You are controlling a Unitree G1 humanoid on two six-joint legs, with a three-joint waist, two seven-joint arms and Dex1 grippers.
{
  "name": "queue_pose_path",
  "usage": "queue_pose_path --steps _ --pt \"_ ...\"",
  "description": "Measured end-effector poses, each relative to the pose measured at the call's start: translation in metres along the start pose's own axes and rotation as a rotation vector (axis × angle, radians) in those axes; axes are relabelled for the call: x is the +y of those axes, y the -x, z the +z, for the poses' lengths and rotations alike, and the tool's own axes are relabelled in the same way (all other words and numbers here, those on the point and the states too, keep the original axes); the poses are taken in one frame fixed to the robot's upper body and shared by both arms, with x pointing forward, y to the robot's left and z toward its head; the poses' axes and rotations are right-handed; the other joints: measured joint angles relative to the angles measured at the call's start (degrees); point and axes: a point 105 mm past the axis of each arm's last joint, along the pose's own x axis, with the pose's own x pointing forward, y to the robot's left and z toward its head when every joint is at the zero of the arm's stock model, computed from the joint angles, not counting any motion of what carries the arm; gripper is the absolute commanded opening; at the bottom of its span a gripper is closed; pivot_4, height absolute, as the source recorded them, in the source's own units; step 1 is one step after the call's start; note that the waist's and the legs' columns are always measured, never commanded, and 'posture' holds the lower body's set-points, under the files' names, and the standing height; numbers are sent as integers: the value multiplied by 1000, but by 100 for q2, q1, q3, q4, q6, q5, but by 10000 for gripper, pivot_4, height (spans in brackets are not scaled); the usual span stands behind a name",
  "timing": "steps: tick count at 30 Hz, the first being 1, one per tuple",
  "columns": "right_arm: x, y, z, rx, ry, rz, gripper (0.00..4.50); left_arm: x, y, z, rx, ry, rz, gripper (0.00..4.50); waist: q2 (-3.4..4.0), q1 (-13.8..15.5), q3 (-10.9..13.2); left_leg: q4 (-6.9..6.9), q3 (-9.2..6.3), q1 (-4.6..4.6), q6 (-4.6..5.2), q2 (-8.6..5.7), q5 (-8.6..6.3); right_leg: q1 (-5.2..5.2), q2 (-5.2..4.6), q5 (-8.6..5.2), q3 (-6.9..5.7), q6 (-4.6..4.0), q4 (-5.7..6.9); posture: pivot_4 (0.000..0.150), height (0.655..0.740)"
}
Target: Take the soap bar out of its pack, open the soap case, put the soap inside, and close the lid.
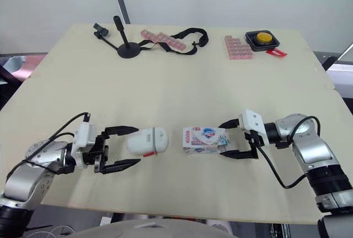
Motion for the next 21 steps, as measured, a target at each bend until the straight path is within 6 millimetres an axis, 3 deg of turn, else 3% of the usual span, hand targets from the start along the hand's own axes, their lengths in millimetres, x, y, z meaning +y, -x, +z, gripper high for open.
queue_pose_path --steps 19,21 --pt "-5 -11 2 -29 11 0 45000 -6 -3 12 -105 19 -16 44791 -1 -4 -1 5 2 2 0 0 1 0 1 0 2 0 6 1500 7395" --pt "-5 -12 2 -32 7 2 38940 -6 -3 11 -104 22 -15 45000 -1 1 -1 6 1 1 -1 0 1 0 1 0 2 0 6 1500 7395"
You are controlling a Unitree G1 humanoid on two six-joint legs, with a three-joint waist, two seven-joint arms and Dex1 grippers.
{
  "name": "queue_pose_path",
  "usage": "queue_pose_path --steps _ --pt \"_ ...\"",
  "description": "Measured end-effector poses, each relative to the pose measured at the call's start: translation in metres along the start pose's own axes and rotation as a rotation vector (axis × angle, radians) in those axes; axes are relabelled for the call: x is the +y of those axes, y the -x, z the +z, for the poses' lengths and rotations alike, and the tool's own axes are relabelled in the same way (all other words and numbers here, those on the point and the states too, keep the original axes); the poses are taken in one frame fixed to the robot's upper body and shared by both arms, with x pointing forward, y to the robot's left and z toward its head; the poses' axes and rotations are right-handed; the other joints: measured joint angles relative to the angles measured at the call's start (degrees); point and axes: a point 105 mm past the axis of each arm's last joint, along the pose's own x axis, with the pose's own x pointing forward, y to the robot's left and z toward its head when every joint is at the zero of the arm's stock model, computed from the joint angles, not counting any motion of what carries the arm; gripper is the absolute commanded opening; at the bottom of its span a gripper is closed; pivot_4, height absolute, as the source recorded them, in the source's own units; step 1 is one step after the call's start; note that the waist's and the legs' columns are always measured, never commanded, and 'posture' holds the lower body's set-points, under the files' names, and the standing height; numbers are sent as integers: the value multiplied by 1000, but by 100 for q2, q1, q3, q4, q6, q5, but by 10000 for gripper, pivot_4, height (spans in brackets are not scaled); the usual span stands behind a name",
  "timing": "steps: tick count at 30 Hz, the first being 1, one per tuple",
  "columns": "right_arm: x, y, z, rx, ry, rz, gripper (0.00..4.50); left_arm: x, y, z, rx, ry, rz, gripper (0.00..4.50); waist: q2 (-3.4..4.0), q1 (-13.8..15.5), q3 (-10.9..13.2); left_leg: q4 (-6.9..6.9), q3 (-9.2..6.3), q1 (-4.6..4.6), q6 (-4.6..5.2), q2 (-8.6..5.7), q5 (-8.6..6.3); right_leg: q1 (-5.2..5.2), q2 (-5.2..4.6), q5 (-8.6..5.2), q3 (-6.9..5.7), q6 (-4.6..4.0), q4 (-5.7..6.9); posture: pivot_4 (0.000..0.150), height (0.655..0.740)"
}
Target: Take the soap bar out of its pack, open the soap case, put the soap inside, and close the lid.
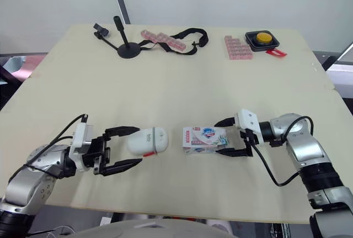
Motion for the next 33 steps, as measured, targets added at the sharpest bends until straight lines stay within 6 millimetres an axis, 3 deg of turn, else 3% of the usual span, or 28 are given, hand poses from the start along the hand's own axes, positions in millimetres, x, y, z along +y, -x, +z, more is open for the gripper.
queue_pose_path --steps 2,30,33 --pt "0 -1 0 -1 -1 3 33885 0 0 0 0 1 1 45000 0 1 0 1 0 0 0 0 0 0 0 0 0 0 0 1500 7395" --pt "4 -4 -5 4 -30 0 33885 -3 0 -3 9 24 23 45000 0 -8 0 4 0 1 -1 0 1 0 0 0 2 0 3 1500 7395" --pt "4 -4 -5 4 -30 0 26637 -3 0 -3 10 26 25 45000 0 -7 0 4 0 2 -1 0 1 0 0 0 2 0 3 1500 7395"
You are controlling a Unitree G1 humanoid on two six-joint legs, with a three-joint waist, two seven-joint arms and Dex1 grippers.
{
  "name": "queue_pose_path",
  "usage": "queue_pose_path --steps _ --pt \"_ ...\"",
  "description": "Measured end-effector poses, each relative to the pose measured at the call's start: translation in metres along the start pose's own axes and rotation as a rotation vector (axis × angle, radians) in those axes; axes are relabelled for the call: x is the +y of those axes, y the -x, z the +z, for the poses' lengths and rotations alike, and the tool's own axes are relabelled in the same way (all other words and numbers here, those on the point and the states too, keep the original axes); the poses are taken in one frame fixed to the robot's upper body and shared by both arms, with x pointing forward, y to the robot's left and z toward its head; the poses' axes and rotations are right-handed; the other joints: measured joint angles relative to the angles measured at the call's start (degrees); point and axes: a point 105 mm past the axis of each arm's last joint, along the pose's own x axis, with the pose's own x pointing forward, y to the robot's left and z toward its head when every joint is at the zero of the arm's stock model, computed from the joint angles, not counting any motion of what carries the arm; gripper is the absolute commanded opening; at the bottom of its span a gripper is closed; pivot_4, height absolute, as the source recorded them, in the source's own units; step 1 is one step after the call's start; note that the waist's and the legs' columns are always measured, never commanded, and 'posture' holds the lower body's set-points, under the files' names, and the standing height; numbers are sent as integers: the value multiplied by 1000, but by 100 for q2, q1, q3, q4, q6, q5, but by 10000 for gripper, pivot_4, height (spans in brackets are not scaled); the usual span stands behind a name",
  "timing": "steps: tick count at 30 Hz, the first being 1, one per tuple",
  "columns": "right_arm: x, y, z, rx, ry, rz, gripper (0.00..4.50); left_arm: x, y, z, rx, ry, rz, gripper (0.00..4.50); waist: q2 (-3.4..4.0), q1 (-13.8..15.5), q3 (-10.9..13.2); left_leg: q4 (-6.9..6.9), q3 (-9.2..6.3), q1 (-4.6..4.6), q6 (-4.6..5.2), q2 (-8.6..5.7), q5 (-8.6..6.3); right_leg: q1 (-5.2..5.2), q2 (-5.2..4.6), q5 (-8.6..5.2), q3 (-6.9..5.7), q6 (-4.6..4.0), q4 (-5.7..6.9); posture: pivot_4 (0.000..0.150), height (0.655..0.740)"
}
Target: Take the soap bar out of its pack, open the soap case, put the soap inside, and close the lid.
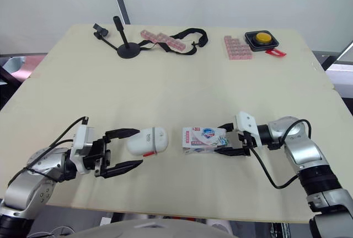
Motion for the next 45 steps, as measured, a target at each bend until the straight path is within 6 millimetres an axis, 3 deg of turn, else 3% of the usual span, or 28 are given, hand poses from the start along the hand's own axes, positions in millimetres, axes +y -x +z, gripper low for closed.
queue_pose_path --steps 1,19,33,36,39,43,45 --pt "0 0 1 -4 2 0 23346 0 0 0 0 1 2 45000 0 -2 0 0 0 1 0 0 0 0 0 0 0 0 0 1500 7395" --pt "0 -1 3 -4 -1 -3 23346 -3 3 -4 12 18 8 45000 -1 -14 -1 1 0 1 0 0 0 0 0 0 1 0 2 1500 7395" --pt "0 8 27 6 35 3 23346 -6 2 -8 28 12 -6 45000 -1 -17 -1 2 0 1 0 1 0 0 0 0 2 0 2 1500 7395" --pt "1 7 24 7 25 2 15650 -6 2 -8 31 10 -8 45000 -1 -17 -1 2 0 1 0 1 0 0 0 0 2 0 2 1500 7395" --pt "2 7 22 8 17 1 15650 -6 2 -8 32 10 -10 45000 -1 -22 -1 2 0 2 0 1 0 0 0 0 2 0 2 1500 7395" --pt "3 7 21 8 12 1 5116 -7 2 -9 36 9 -11 45000 -1 -29 -1 2 0 1 0 1 0 0 0 0 2 0 2 1500 7395" --pt "3 7 21 8 14 0 5116 -7 2 -10 43 9 -11 45000 -1 -36 -1 2 -1 1 1 1 0 0 0 0 1 0 2 1500 7395"
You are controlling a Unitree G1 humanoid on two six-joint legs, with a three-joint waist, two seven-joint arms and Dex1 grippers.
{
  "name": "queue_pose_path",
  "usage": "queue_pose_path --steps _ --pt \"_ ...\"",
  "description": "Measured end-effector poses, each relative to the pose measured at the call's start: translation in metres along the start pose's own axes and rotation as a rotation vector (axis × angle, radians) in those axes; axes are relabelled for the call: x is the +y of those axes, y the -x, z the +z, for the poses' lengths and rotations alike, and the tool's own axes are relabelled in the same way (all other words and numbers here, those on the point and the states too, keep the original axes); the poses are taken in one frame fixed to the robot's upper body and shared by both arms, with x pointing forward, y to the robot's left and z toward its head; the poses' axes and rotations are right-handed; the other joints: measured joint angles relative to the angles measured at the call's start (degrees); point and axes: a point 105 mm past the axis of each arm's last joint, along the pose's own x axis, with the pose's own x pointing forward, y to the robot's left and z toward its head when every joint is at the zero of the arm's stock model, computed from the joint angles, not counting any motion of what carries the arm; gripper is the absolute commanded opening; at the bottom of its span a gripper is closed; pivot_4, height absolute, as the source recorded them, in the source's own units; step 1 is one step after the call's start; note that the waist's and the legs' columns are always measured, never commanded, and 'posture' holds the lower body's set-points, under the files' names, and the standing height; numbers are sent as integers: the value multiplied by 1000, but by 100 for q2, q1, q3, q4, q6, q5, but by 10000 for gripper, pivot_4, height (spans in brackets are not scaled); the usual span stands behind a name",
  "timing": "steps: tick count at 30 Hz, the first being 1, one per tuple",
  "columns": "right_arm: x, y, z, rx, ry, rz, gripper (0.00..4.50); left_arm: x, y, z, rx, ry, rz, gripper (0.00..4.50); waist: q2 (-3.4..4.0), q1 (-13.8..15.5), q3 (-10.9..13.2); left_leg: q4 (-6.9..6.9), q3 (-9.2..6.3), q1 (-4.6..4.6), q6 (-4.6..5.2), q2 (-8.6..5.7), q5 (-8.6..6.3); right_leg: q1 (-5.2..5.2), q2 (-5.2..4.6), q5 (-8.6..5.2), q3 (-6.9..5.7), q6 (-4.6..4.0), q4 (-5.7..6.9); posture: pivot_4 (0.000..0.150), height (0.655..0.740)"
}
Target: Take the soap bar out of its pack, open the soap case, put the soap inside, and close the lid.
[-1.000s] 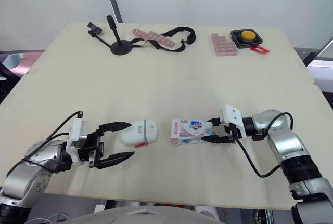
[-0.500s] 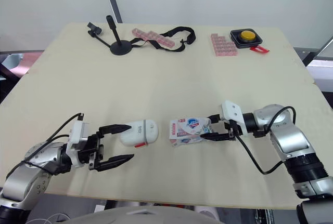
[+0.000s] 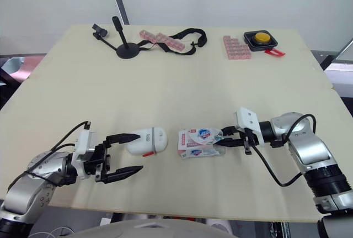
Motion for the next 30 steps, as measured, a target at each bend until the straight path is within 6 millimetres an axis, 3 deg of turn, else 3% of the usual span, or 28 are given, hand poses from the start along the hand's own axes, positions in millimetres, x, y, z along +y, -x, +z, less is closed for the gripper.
queue_pose_path --steps 15,24,30 --pt "-10 7 11 -15 47 -83 5116 -1 1 -2 4 3 3 45000 0 -4 0 0 0 0 0 0 0 0 0 0 0 0 1 1500 7395" --pt "-18 19 33 -20 139 -151 5116 -2 1 -2 7 5 -10 45000 0 -4 0 0 0 1 0 0 0 0 0 0 1 0 1 1500 7395" --pt "-15 38 31 20 164 -188 5116 -4 2 -3 23 9 -34 45000 0 8 0 0 0 -1 1 -1 0 0 -1 0 3 1 -1 1500 7395"
